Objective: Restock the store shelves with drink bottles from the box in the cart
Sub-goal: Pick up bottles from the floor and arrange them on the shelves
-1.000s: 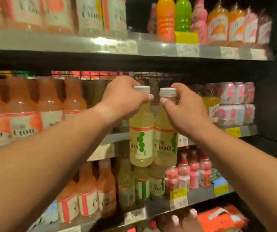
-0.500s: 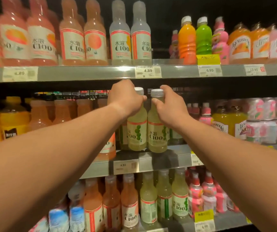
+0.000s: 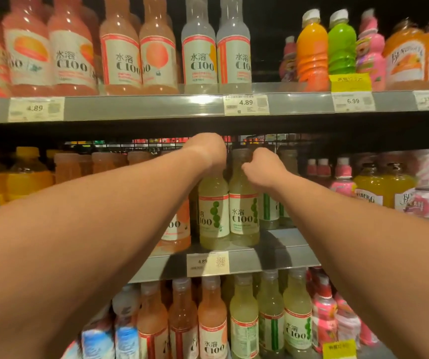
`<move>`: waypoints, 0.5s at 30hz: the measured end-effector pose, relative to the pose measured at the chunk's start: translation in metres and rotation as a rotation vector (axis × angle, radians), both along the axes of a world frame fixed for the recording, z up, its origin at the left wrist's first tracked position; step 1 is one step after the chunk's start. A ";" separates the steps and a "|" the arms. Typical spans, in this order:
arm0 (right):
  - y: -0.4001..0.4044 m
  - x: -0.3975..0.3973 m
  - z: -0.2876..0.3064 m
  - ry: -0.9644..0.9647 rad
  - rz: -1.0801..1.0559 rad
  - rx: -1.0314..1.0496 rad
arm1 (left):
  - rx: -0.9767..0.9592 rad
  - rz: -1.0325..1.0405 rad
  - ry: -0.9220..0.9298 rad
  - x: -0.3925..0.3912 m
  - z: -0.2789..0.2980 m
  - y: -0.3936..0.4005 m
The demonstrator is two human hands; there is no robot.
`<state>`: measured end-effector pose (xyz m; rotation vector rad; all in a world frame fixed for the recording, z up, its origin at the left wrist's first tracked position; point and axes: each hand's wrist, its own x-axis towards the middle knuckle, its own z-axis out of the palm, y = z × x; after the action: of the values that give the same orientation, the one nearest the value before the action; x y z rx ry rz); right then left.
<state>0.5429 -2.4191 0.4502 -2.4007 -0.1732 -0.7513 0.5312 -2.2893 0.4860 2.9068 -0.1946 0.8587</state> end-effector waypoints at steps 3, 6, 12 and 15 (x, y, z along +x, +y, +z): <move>0.001 0.002 0.000 0.005 0.001 -0.005 | 0.107 0.014 0.024 0.002 0.004 -0.001; 0.003 0.003 0.000 0.000 0.001 -0.021 | 0.126 0.010 0.033 0.002 0.008 0.002; 0.007 0.005 -0.003 -0.045 -0.051 -0.049 | 0.108 0.012 0.020 0.003 0.006 0.003; 0.007 0.006 -0.003 -0.063 -0.061 -0.054 | 0.114 0.018 0.010 0.003 0.004 0.003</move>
<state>0.5487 -2.4123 0.4468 -2.4443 -0.1478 -0.8619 0.5338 -2.2861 0.4900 3.0222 -0.2239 0.8627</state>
